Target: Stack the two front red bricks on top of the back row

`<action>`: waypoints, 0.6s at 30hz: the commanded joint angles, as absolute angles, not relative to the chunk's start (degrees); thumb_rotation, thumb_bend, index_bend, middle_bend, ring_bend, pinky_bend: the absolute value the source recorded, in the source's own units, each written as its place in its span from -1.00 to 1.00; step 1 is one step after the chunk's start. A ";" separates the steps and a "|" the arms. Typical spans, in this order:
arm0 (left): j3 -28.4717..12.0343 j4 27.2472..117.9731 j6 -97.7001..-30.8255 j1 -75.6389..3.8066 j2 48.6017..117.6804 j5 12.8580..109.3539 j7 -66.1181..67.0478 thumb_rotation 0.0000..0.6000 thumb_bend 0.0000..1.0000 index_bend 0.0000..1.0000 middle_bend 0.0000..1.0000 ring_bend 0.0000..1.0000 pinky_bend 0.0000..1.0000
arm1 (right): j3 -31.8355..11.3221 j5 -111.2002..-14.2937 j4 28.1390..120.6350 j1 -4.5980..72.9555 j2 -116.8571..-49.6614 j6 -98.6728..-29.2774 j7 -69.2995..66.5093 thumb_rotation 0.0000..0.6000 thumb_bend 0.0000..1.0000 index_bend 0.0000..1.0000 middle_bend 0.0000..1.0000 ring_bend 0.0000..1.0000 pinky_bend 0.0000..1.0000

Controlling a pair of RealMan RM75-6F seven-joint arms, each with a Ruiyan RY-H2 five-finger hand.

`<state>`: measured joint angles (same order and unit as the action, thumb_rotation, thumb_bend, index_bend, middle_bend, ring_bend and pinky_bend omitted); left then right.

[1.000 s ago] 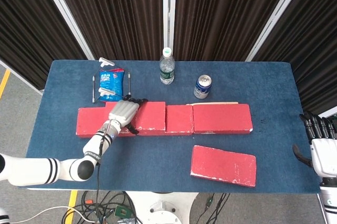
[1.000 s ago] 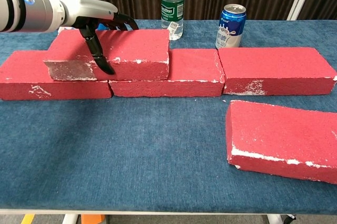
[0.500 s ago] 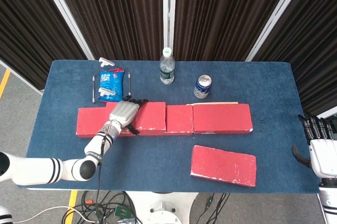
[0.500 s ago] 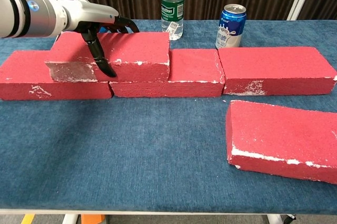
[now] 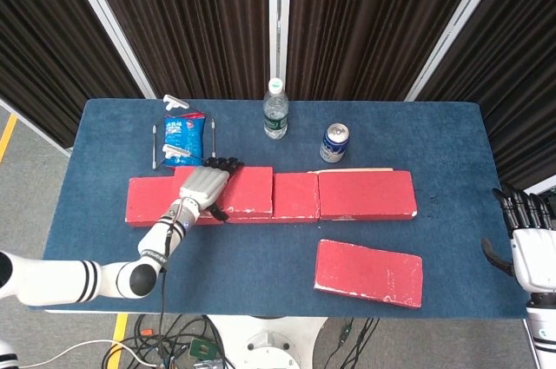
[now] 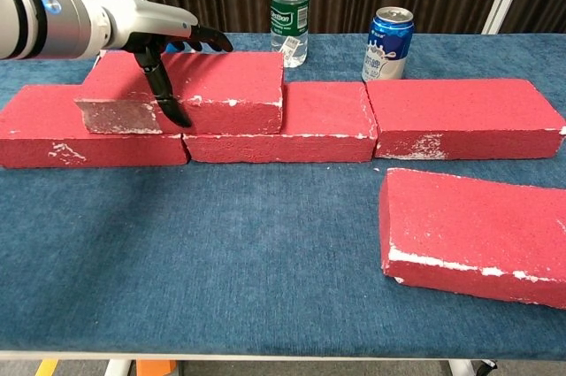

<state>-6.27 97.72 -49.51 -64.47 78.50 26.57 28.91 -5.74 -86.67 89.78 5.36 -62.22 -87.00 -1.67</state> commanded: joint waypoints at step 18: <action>-6.06 98.57 -49.97 -65.46 78.53 24.93 29.62 1.00 -1.00 -0.98 -1.00 -0.93 -1.00 | -5.74 -86.35 89.40 5.36 -62.33 -86.79 -1.99 1.00 -0.46 -1.00 -1.00 -1.00 -1.00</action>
